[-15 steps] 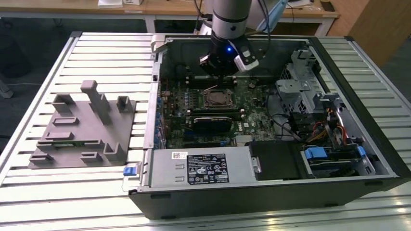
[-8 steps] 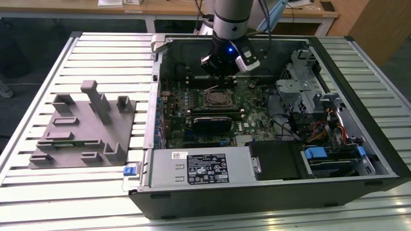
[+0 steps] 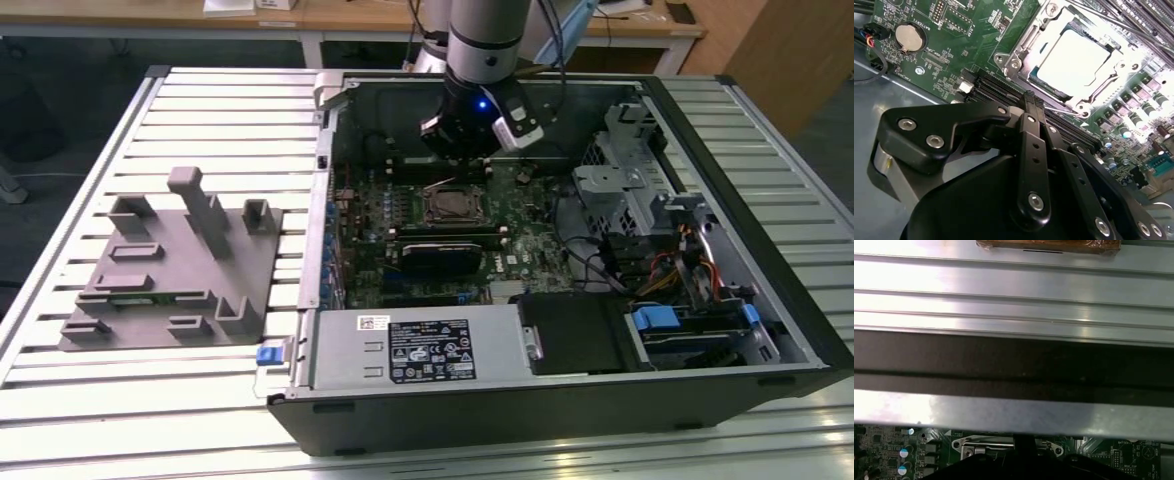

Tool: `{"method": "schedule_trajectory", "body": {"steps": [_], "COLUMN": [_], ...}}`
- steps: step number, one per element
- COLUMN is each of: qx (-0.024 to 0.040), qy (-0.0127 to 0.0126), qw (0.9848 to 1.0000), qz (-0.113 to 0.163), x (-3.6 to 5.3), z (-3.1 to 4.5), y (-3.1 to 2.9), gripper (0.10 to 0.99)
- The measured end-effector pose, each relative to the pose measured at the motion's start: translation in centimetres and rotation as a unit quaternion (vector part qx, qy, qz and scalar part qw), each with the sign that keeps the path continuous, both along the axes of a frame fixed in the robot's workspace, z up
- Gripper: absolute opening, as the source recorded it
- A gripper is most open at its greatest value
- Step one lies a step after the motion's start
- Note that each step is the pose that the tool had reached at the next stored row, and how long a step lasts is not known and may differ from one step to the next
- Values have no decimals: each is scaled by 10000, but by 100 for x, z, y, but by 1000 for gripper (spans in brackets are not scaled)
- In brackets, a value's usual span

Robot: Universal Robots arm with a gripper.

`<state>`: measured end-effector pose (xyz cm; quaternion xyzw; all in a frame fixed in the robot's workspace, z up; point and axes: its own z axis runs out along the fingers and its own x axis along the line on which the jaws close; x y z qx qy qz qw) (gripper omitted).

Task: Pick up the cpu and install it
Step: 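Install the first cpu locking lever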

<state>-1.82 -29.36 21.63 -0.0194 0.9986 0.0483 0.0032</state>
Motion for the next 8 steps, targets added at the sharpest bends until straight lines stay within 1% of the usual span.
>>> {"method": "schedule_trajectory", "body": {"steps": [8], "qx": [-1], "qy": [3], "qw": [10000], "qz": [0], "x": [22], "z": [-29], "y": [2], "gripper": [106]}}
